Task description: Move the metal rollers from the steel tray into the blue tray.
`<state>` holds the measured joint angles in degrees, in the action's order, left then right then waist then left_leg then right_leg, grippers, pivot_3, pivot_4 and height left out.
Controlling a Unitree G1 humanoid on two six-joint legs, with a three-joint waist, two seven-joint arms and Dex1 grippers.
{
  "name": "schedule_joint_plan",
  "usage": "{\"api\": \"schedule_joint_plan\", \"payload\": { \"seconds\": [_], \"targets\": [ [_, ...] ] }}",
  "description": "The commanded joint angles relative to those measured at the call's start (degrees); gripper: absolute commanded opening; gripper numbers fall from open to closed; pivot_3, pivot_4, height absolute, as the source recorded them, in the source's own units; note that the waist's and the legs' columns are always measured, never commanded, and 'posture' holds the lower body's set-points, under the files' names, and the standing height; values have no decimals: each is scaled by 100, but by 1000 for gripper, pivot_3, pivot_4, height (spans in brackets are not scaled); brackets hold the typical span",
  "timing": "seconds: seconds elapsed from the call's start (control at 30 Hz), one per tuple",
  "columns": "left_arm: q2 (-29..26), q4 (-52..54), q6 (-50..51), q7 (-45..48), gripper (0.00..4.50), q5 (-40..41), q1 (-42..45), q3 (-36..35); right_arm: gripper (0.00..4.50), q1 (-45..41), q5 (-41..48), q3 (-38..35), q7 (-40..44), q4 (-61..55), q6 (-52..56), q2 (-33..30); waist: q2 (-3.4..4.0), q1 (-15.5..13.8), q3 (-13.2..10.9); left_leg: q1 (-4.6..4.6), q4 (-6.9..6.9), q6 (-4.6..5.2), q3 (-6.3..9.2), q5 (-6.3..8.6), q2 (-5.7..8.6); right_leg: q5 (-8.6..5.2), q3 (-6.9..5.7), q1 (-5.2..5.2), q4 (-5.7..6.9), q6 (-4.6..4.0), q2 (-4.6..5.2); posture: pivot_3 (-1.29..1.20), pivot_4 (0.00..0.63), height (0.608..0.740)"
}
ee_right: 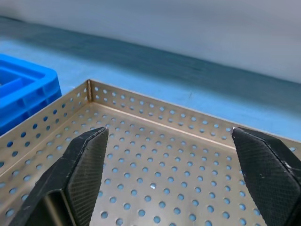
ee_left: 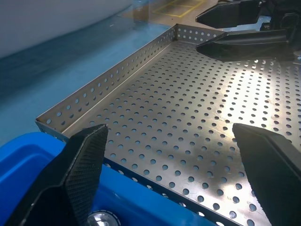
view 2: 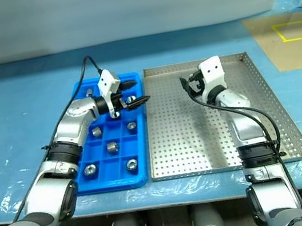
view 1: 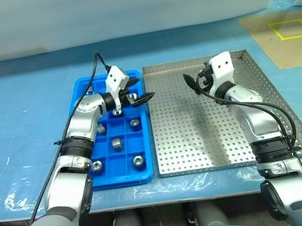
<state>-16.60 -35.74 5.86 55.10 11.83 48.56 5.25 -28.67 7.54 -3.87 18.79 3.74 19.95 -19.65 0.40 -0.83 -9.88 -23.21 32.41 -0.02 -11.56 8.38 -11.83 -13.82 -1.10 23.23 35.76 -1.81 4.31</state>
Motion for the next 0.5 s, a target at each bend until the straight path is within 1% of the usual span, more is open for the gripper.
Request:
{"api": "schedule_joint_plan", "payload": {
  "seconds": [0.03,0.13,0.23,0.37,0.43,0.47,0.5],
  "targets": [
    [14,-42,-161,-178,4489,-76,263,-119,4395,-249,-58,-91,-104,67,-169,-21,0,0,0,0,0,0,0,0,0,0,0,0,0,0,0,-275,150,740],
    [30,-159,-232,-291,4489,-169,360,-116,4395,-311,6,-189,-158,159,-362,9,0,-1,0,0,0,-2,0,1,0,0,0,0,0,0,0,-267,150,740],
    [5,-11,-222,-41,4489,-6,320,-205,4395,-385,-134,-119,-291,267,-377,-34,0,-1,0,-1,-1,0,0,1,0,0,0,0,-3,0,0,-263,150,740],
    [-36,-55,-262,-189,4489,-238,316,-142,4395,-397,-151,-144,-384,373,-457,-3,-1,-2,-1,-1,-6,2,0,1,1,0,0,1,-6,0,0,-257,150,740],
    [-47,28,-200,39,4489,-34,287,-247,4395,-344,-2,-205,-285,251,-530,28,-1,-2,-3,-3,-6,2,0,1,1,0,0,2,-7,0,0,-258,150,740],
    [-39,60,-210,50,4489,20,283,-297,4395,-339,-4,-200,-281,222,-533,20,-1,-2,-3,-3,-7,3,0,1,1,0,0,3,-7,0,0,-256,150,740],
    [-31,-30,-238,-133,4489,-88,354,-288,4395,-366,-51,-148,-261,256,-492,-11,-1,-2,-3,-3,-7,3,0,1,1,0,0,3,-7,0,0,-255,150,740]
  ]
}}
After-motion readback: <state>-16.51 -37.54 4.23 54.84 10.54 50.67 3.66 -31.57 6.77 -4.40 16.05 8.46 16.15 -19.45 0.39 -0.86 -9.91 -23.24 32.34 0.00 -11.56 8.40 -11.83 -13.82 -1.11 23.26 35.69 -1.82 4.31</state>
